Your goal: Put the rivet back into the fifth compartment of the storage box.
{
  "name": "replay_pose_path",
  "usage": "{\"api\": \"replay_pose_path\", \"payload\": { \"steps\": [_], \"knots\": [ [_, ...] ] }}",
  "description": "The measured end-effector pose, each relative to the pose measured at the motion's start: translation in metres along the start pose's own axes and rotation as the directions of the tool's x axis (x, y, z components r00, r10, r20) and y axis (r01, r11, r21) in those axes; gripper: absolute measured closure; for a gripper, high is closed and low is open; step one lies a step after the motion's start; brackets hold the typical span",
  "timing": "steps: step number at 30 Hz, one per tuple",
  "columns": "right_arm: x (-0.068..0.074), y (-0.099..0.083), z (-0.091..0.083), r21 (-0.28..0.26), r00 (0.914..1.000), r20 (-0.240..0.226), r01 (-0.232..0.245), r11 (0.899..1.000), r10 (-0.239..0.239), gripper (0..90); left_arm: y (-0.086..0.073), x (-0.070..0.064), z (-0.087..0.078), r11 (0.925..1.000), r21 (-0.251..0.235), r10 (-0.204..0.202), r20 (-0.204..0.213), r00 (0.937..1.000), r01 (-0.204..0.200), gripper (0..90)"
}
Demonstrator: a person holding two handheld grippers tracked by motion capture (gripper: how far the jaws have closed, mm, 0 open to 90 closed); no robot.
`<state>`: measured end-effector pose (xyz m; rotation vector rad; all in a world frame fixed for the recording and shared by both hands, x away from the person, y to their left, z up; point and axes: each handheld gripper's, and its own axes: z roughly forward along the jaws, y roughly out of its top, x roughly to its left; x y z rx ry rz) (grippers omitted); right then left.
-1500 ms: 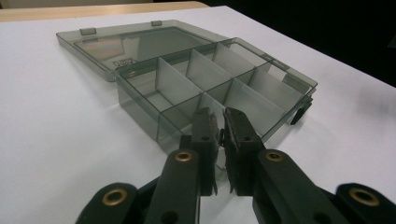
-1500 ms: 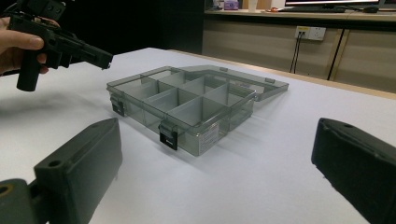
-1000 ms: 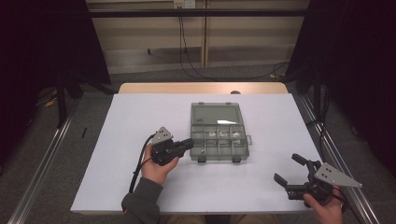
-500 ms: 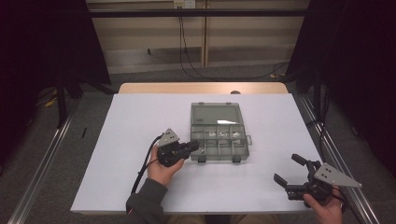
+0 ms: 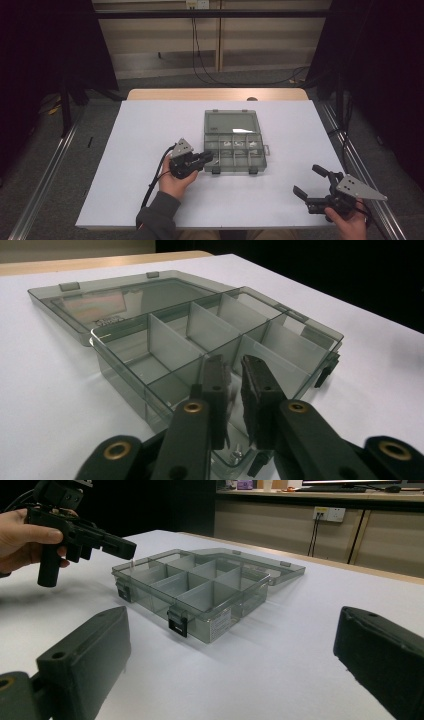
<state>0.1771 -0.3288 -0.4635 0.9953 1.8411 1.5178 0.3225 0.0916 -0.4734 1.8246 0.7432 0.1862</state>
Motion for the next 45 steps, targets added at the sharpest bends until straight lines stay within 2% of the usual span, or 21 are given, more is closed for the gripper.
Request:
{"api": "replay_pose_path", "payload": {
  "steps": [2, 5, 14, 23, 27, 32, 36, 39, 45],
  "knots": [
    [0.0, 0.0, 0.0, -0.001, 1.0, 0.001, 0.002, 1.0, -0.002, 1.6, -0.001, 0.0, 0.0, 0.9999, 0.003, 0.01, -0.005, 0.9999, -0.01, 77.7],
    [0.0, 0.0, -0.001, -0.003, 1.0, -0.001, 0.0, 1.0, 0.0, 1.6, 0.0, 0.0, 0.0, 1.0, 0.002, 0.001, 0.001, 1.0, -0.001, 75.3],
    [0.0, 0.0, -0.001, 0.0, 1.0, -0.002, 0.002, 1.0, -0.002, 1.6, 0.003, 0.0, -0.007, 0.9993, -0.035, -0.012, 0.011, 0.9999, 0.012, 66.3],
    [0.0, 0.0, -0.001, -0.003, 1.0, -0.003, -0.002, 1.0, 0.002, 1.7, 0.005, -0.002, -0.014, 0.9991, -0.042, 0.004, 0.01, 0.9999, -0.003, 44.0],
    [0.0, 0.0, 0.001, 0.001, 1.0, -0.007, -0.001, 1.0, 0.001, 1.7, 0.006, -0.003, -0.017, 0.9994, -0.033, -0.002, 0.007, 1.0, 0.002, 30.8],
    [0.001, 0.0, 0.002, 0.003, 0.9999, -0.012, 0.002, 1.0, -0.002, 1.7, 0.006, -0.003, -0.023, 0.9997, -0.021, 0.013, 0.008, 0.9999, -0.013, 20.4],
    [0.001, 0.001, 0.003, 0.004, 0.9999, -0.013, 0.002, 1.0, -0.002, 1.7, 0.005, -0.003, -0.027, 0.998, -0.063, 0.0, -0.006, 1.0, -0.001, 14.6],
    [0.001, 0.001, 0.004, 0.003, 0.9999, -0.016, 0.002, 1.0, -0.002, 1.7, 0.003, -0.002, -0.031, 0.9969, -0.079, 0.003, -0.016, 0.9999, -0.004, 9.5],
    [0.001, 0.001, 0.005, 0.003, 0.9998, -0.019, 0.003, 1.0, -0.003, 1.6, 0.003, -0.001, -0.038, 0.9954, -0.095, 0.002, -0.026, 0.9997, -0.005, 6.0]
  ]
}}
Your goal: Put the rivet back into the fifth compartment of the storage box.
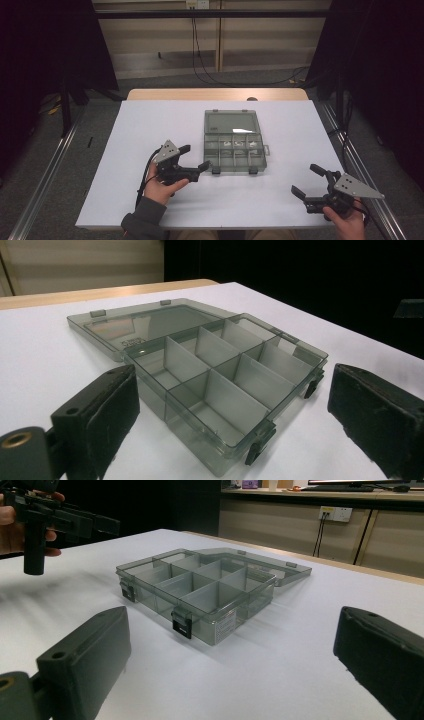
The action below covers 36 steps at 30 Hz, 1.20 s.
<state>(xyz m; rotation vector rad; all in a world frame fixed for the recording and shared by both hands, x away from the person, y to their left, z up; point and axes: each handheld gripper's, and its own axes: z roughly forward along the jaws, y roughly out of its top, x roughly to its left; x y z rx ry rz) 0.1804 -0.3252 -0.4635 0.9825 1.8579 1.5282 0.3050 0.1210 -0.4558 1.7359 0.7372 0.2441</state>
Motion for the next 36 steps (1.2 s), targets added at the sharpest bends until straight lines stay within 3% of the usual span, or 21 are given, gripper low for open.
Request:
{"api": "replay_pose_path", "payload": {
  "steps": [7, 21, 36],
  "knots": [
    [0.0, 0.0, 0.0, -0.001, 1.0, 0.0, -0.001, 1.0, 0.001, 1.7, -0.003, 0.003, -0.008, 0.9999, 0.002, 0.013, -0.013, 0.9998, -0.013, 3.0],
    [-0.002, 0.0, -0.001, -0.004, 1.0, 0.003, -0.006, 1.0, 0.006, 1.6, -0.01, 0.008, -0.029, 0.9992, -0.029, 0.031, 0.034, 0.9989, -0.03, 0.2],
    [-0.002, 0.0, -0.001, -0.004, 1.0, -0.003, -0.005, 1.0, 0.005, 1.7, -0.013, 0.018, -0.049, 0.9988, -0.026, 0.042, -0.003, 0.9991, -0.042, 0.6]
  ]
}}
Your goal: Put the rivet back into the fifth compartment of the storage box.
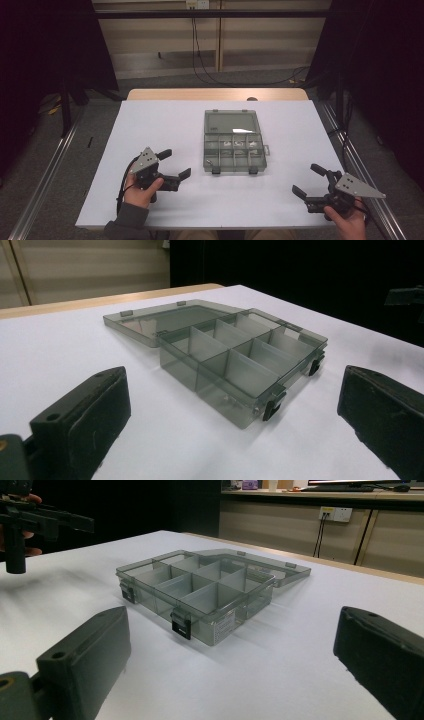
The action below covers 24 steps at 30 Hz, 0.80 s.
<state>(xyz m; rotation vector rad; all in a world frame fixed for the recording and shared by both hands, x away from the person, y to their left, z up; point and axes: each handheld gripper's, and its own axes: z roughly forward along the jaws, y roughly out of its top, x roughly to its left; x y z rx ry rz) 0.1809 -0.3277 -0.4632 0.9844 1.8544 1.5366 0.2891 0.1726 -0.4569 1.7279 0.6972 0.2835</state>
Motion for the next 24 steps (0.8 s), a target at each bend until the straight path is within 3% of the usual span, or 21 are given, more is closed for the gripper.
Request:
{"api": "replay_pose_path", "payload": {
  "steps": [5, 24],
  "knots": [
    [0.0, 0.0, 0.0, 0.001, 1.0, 0.001, 0.001, 1.0, -0.001, 1.6, -0.002, 0.002, -0.005, 0.9999, 0.007, 0.012, -0.014, 0.9998, -0.012, 0.8],
    [0.0, 0.0, 0.0, 0.003, 1.0, 0.0, 0.003, 1.0, -0.003, 1.6, -0.007, 0.014, -0.033, 0.9999, -0.01, -0.002, -0.064, 0.998, 0.002, 1.1]
  ]
}}
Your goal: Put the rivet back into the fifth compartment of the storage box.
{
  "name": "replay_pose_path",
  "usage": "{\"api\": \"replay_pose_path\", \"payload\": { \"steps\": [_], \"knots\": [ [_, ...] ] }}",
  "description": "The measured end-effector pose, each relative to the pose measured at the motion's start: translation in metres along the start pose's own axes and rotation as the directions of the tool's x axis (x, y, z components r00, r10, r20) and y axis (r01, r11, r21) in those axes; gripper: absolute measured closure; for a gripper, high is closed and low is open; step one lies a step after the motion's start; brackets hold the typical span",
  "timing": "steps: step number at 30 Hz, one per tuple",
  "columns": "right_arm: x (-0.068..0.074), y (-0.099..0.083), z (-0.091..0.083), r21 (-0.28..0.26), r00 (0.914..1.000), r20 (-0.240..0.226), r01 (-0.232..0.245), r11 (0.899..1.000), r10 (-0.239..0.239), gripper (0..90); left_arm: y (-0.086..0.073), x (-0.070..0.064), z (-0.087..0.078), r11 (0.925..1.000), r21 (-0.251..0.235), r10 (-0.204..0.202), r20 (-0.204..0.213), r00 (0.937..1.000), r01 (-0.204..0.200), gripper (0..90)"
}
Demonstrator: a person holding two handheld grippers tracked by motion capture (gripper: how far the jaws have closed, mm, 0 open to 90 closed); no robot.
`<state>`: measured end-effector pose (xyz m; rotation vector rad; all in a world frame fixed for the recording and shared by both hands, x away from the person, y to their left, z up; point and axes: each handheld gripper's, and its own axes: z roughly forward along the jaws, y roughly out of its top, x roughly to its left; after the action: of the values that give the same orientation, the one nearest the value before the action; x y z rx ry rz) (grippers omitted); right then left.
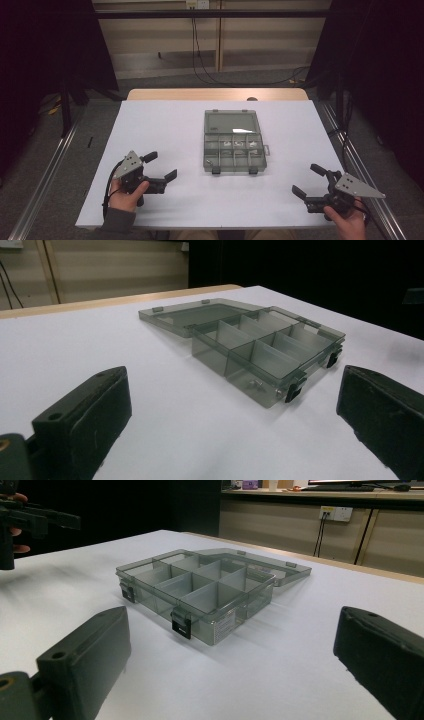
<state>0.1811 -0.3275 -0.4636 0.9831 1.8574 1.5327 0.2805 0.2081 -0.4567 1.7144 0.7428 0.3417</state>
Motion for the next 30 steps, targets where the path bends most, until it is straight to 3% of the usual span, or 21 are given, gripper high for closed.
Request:
{"api": "replay_pose_path", "payload": {
  "steps": [15, 30],
  "knots": [
    [0.001, 0.0, 0.001, 0.004, 1.0, -0.002, -0.002, 1.0, 0.002, 1.7, -0.007, 0.012, -0.025, 1.0, -0.002, -0.005, -0.025, 0.9997, 0.005, 1.5],
    [0.001, -0.001, 0.002, 0.005, 1.0, -0.003, -0.001, 1.0, 0.001, 1.7, -0.012, 0.017, -0.038, 1.0, -0.006, 0.0, -0.035, 0.9994, 0.0, 1.6]
  ]
}}
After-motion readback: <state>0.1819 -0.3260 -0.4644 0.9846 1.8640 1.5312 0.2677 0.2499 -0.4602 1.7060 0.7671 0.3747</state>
